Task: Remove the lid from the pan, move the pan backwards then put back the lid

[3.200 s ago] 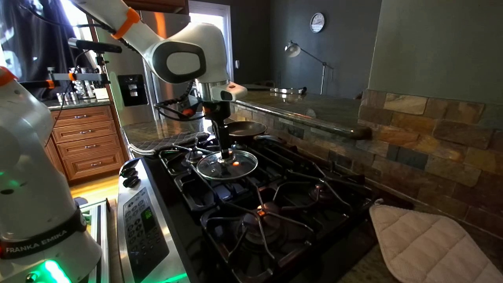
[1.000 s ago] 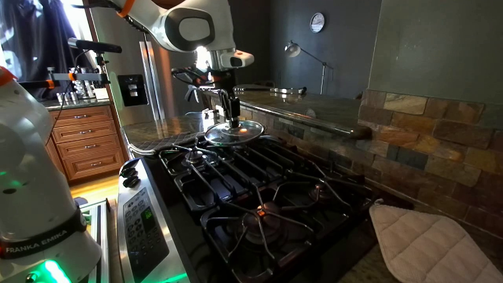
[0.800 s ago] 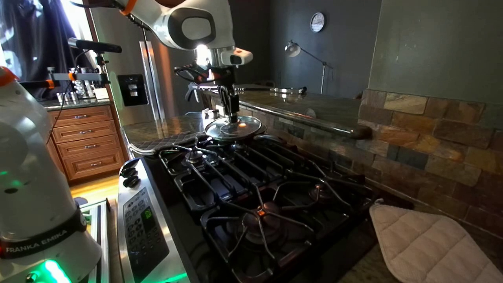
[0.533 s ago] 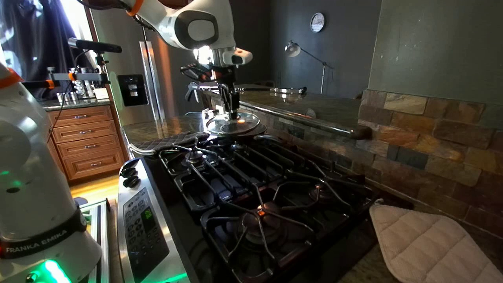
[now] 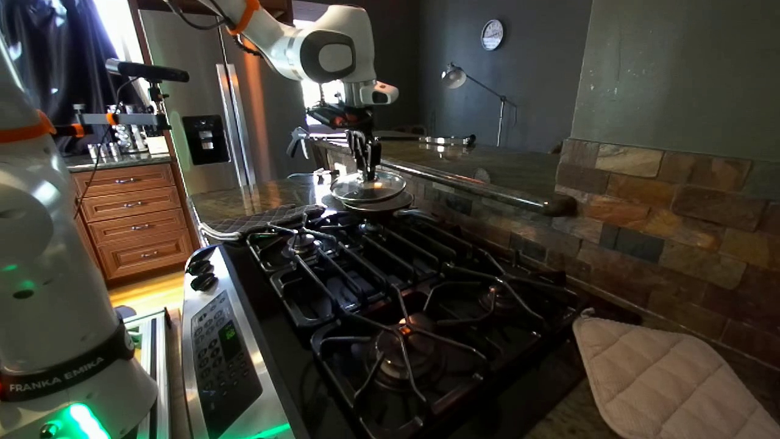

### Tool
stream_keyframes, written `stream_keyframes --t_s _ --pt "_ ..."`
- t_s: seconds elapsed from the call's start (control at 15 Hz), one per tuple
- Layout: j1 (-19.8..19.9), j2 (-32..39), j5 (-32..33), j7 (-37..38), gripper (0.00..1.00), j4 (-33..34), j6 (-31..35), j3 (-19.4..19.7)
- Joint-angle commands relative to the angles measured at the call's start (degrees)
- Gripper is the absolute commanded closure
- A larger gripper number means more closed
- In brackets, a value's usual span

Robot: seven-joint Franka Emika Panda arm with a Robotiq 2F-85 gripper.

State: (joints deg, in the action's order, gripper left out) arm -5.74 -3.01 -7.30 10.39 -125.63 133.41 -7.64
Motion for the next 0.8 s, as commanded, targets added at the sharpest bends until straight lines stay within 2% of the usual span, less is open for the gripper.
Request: stream_keyframes --t_s 0.0,0.4,0.73 --pt "-1.36 4.99 2.61 2.25 0.77 5.58 0.26 -0.87" --pt "-3.37 10.07 7.05 3.96 0.77 10.62 -0.01 -1.13" --pt "-4.18 13.01 7.72 4.14 0.77 13.60 -0.89 -0.85"
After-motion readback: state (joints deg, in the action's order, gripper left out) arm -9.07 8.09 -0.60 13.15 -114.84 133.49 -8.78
